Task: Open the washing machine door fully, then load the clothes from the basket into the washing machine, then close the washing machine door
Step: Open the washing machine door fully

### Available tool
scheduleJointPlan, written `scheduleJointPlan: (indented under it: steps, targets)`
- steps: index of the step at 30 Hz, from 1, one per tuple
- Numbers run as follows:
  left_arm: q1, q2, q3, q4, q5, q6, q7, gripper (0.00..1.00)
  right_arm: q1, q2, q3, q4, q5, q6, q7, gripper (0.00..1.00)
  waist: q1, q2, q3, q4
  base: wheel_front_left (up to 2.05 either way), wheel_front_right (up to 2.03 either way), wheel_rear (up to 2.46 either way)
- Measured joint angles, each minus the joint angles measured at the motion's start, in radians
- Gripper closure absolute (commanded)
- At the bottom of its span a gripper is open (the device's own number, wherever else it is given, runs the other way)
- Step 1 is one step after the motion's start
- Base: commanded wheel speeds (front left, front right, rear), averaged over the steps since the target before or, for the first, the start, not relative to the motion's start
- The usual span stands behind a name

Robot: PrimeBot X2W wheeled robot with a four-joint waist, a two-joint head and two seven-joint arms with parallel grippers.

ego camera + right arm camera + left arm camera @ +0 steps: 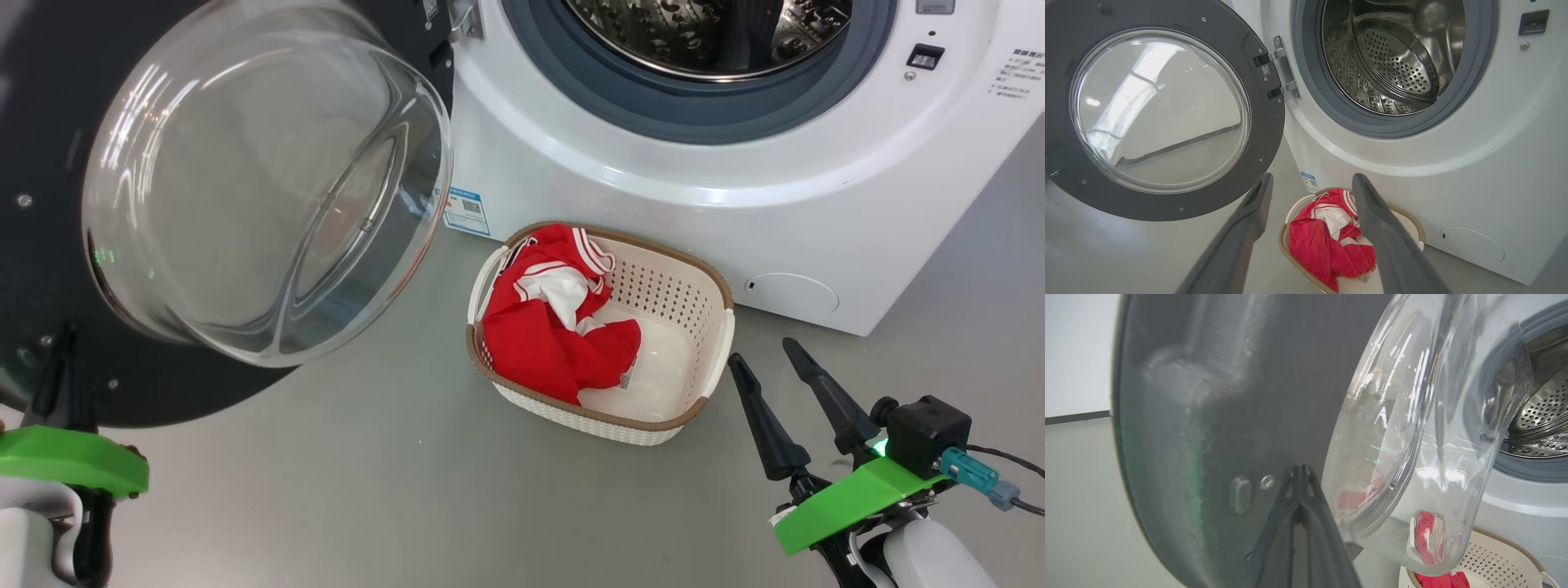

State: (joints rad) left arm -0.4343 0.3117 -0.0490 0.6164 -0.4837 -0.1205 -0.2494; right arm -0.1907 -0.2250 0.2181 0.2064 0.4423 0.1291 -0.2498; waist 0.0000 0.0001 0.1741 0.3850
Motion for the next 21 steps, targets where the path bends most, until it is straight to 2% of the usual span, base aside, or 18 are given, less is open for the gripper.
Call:
scheduleJointPlan:
  steps: [13, 15, 16, 21]
  targets:
    - [0.153, -0.036, 0.005, -0.180, 0.025, -0.007, 0.000, 1.00, 0.001, -0.002, 0.020, 0.002, 0.008, 0.000, 0.000, 0.00, 0.0000, 0.0000, -0.034, -0.045, 0.00, 0.00, 0.00]
    - [0.179, -0.043, 0.006, -0.206, 0.026, -0.007, 0.000, 0.55, 0.001, -0.002, 0.021, 0.001, 0.008, 0.000, 0.000, 0.00, 0.0000, -0.0001, -0.039, -0.056, 0.00, 0.00, 0.00]
    - [0.189, -0.046, 0.005, -0.217, 0.027, -0.007, 0.000, 0.02, 0.001, -0.002, 0.022, 0.001, 0.008, 0.000, 0.000, 0.00, 0.0000, 0.0000, -0.041, -0.062, 0.00, 0.00, 0.00]
    - [0.228, -0.068, -0.004, -0.276, 0.038, -0.007, 0.000, 0.00, 0.002, -0.004, 0.023, -0.001, 0.008, 0.000, 0.000, 0.00, 0.0000, 0.0000, -0.053, -0.090, 0.00, 0.00, 0.00]
